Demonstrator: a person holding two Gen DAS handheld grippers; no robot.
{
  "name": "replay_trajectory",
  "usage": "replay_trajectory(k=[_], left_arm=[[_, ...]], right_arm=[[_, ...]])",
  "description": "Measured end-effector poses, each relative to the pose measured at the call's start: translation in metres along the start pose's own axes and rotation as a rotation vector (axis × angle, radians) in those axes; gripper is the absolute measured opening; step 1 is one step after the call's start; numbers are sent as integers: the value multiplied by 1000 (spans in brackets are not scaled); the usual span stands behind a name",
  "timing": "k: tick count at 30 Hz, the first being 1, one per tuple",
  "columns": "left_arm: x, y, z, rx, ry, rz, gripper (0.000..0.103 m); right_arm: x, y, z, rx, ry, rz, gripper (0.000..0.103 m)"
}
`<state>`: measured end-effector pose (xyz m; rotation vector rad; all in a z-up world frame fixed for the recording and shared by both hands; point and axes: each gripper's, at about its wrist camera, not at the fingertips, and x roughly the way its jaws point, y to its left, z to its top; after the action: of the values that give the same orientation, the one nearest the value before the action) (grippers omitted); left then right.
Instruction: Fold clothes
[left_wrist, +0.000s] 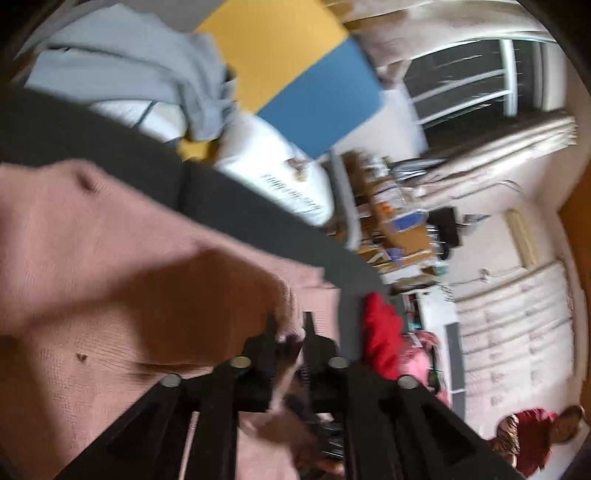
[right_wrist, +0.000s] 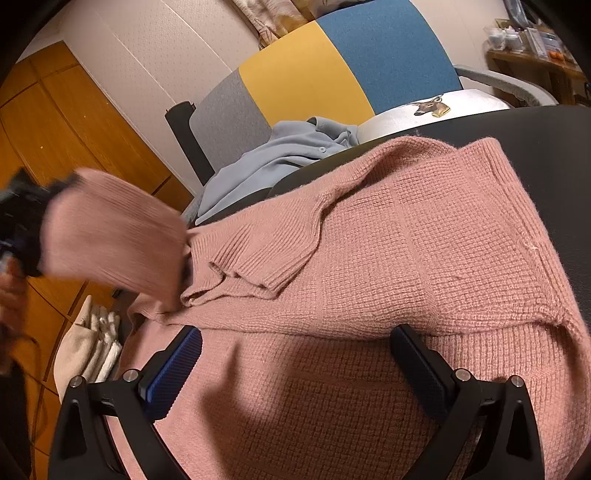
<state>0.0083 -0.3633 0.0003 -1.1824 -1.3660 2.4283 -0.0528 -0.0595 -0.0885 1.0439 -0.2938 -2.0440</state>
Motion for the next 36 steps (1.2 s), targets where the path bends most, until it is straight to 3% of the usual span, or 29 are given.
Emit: replay_trajectory(k=[3,8,11,16,19,21,24,27,30,32,34,36], left_arm=[[-5,24,-12,-32,-33,5,21],[-49,79,-50,-83,-128,22,25],[-70,112,-74,-119,-177,25,25],[-81,155,-103,-176,-231,53,26],[-77,174,-109,-217,-235,46,26],[-75,177,-112,-209,-242,60,26],[-72,179,-117,-176,-252,68,26],[-72,181,-123,-134,-271,75,19],[-74,180,-130,-96,-286,97,16],[-76,179,-134,-75,-292,109,16],[-78,184,-136,-76,-293,95,16],[-79,187,-137,-77,-295,85,16]], right_arm=[[0,2,0,-8,2,-9,103],[-3,16,2,-62,19,-60,102],[-13,42,2,-158,-24,-60,100],[4,108,-6,-402,16,-79,100],[21,145,-12,-554,16,-92,88],[37,164,-12,-617,40,-84,67],[73,178,-10,-660,109,-110,65],[109,186,-13,-705,184,-178,65],[125,190,-19,-768,195,-255,66],[123,188,-14,-729,196,-230,61],[117,175,-2,-629,197,-179,45],[111,160,13,-504,212,-110,40]])
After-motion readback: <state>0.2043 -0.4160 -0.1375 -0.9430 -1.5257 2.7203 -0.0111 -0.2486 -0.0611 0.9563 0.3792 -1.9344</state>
